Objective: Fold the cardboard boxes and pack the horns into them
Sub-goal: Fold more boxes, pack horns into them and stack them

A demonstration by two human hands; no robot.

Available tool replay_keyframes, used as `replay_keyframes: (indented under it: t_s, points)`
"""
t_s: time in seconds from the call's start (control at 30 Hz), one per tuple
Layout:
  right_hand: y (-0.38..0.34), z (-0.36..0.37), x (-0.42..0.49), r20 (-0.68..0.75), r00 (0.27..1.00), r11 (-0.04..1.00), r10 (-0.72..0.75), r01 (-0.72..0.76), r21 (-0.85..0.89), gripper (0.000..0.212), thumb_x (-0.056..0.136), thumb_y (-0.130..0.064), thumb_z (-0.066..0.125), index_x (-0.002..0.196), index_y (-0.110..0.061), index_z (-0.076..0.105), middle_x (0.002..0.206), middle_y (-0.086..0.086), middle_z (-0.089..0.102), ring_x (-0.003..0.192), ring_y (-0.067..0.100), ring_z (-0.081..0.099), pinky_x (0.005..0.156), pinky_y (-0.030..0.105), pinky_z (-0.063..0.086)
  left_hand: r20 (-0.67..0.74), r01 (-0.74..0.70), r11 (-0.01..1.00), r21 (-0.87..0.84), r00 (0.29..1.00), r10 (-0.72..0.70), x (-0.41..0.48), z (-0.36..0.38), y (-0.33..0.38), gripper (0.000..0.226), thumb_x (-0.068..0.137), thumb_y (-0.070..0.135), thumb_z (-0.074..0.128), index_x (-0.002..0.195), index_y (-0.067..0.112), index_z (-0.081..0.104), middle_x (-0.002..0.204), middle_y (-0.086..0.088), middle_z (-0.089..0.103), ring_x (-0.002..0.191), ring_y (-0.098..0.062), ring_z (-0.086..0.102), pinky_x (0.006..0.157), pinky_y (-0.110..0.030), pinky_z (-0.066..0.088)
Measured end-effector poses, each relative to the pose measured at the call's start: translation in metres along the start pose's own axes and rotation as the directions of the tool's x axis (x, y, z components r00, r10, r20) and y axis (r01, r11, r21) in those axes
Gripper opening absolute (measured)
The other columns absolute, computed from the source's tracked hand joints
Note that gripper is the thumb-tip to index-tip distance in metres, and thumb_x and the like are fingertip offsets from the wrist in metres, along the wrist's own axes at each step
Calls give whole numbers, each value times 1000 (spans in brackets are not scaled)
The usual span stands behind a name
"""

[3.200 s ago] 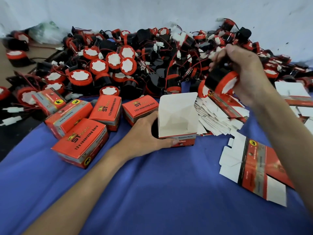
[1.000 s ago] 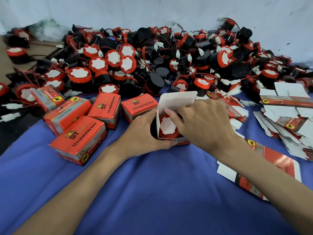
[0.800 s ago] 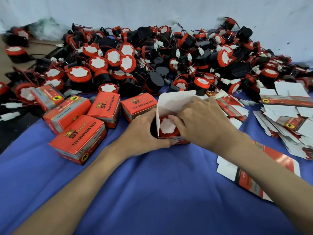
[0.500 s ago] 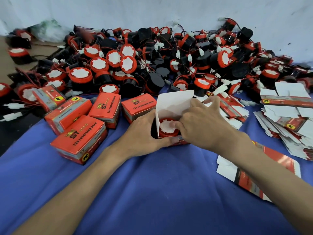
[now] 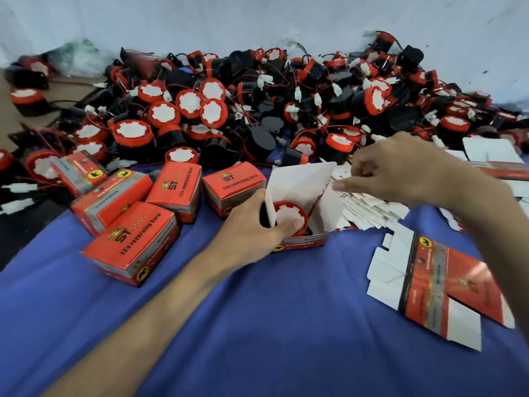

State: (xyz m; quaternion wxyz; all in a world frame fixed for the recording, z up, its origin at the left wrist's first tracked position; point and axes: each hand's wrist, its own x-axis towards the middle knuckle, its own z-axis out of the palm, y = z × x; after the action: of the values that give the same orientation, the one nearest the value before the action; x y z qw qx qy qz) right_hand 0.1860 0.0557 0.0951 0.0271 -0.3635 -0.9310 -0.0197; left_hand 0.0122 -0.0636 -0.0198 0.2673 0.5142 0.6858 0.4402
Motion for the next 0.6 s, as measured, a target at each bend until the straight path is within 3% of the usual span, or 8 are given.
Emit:
replay_keyframes:
  t_s: [0.1, 0.23, 0.37, 0.5, 0.6]
  points:
    - [-3, -10, -8, -92, 986, 983, -140, 150, 105, 34, 73, -57, 51, 67, -26, 65, 63, -16, 59, 63, 7, 50, 67, 34, 45, 12, 15, 999, -46, 1000, -15, 0, 1, 1, 43, 79, 37, 76, 119, 33, 58, 113, 19, 65, 108, -1, 58, 97, -33, 48]
    - [-24, -12, -21, -99, 933, 933, -346, 354, 74, 34, 86, -42, 52, 79, -17, 75, 68, -5, 70, 64, 18, 57, 67, 33, 45, 2, 23, 998, -54, 1000, -23, -2, 2, 6, 37, 73, 43, 77, 102, 45, 55, 105, 25, 65, 102, 7, 58, 87, -20, 47]
    - [-29, -11, -19, -181, 946, 961, -268, 275, 13, 38, 84, -43, 43, 78, -21, 73, 73, 3, 70, 67, 24, 51, 67, 41, 50, -5, 29, 999, -36, 1000, -29, -2, 3, 9, 44, 73, 45, 77, 112, 39, 57, 108, 22, 65, 106, 1, 59, 91, -23, 48]
    - [-9, -16, -17, -219, 973, 991, -76, 98, 90, 21, 88, -33, 56, 69, -29, 66, 74, 3, 68, 75, 31, 61, 74, 44, 53, 1, 54, 998, -21, 999, -54, -3, 1, 9, 50, 73, 45, 77, 117, 28, 59, 110, 17, 66, 106, -2, 59, 95, -30, 48]
    - [-10, -17, -20, -237, 969, 982, -70, 108, 152, 24, 86, -32, 58, 63, -31, 62, 66, 1, 67, 68, 30, 62, 71, 42, 53, 3, 53, 998, -16, 999, -53, -3, 2, 8, 50, 72, 46, 78, 116, 32, 59, 109, 20, 66, 106, 1, 58, 89, -22, 48]
